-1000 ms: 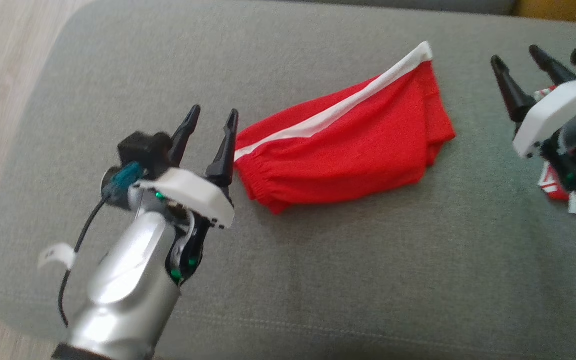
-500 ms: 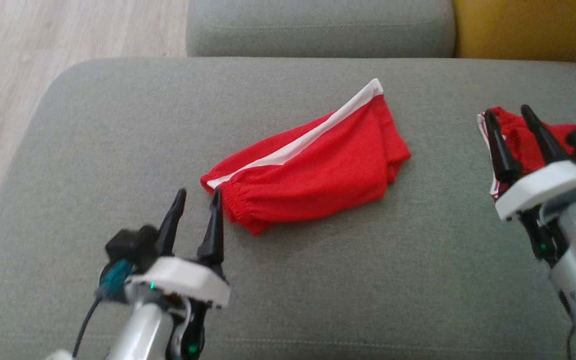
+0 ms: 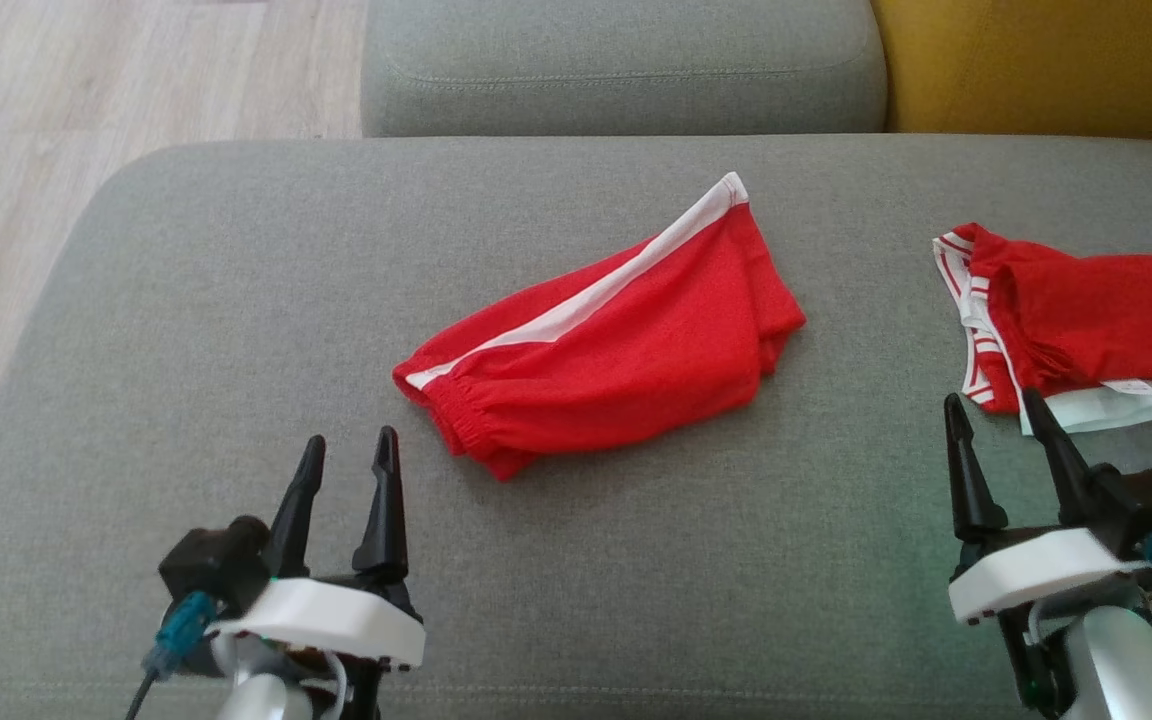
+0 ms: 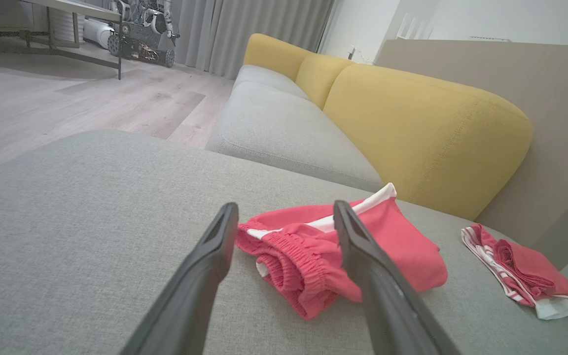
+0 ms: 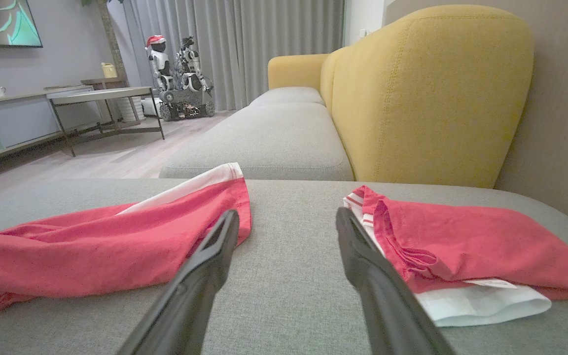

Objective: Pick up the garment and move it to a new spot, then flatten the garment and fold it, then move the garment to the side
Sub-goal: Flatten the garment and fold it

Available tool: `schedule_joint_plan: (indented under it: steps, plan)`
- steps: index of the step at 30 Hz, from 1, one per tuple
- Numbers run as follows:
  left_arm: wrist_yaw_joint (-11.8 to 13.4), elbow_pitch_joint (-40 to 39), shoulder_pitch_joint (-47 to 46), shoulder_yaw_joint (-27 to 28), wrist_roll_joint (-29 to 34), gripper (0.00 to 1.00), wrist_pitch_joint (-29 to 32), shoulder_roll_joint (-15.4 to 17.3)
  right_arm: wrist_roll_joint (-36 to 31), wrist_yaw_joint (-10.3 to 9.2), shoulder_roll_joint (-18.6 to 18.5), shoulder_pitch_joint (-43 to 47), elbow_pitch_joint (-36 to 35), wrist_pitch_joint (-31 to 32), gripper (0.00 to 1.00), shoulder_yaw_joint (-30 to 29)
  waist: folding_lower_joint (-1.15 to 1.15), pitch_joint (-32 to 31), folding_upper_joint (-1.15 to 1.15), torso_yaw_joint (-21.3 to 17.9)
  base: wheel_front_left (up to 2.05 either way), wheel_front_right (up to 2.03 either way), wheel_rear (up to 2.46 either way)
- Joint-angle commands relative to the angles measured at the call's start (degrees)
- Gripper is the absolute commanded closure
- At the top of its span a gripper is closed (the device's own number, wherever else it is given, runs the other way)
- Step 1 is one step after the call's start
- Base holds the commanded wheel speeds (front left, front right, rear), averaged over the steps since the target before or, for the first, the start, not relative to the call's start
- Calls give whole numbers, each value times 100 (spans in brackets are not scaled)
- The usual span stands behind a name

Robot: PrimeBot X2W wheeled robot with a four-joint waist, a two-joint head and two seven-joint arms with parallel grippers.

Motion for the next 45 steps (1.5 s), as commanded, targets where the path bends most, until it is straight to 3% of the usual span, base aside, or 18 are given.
schedule_joint_plan:
  steps: [1, 19, 23, 25, 27, 37, 45]
  plan:
    - [-8, -204, -161, 148, 23, 0, -70, -13, -74, 37, 29, -106, -262, 12, 0, 53, 1, 4, 0, 5, 0, 0, 0]
    - [-24, -206, -160, 37, 13, 0, -70, -14, -159, 37, 312, 144, -641, 367, 0, -150, 1, 77, 0, 43, 0, 0, 0]
    - [-33, -187, -183, -17, 7, 0, -70, -15, 225, 37, 419, 69, -551, 574, 0, -157, 1, 134, 0, 75, 0, 0, 0]
    - [-42, -180, -244, -92, 2, 0, -70, -15, 877, 37, 530, -159, -449, 906, 0, -149, 1, 258, 0, 145, 0, 0, 0]
    - [-44, -178, -268, -118, -2, 0, -70, -15, 1079, 37, 554, -260, -396, 1031, 0, -147, 1, 302, 0, 179, 0, 0, 0]
    - [-10, -183, -577, -331, -88, 0, -70, -15, 2579, 37, 634, -1626, 746, 2139, 0, -497, 1, 915, 0, 727, 0, 0, 0]
    - [15, -203, -790, -566, -159, 0, -70, -15, 2589, 37, 637, -2709, 2039, 2453, 0, -1043, 1, 1288, 0, 1149, 0, 0, 0]
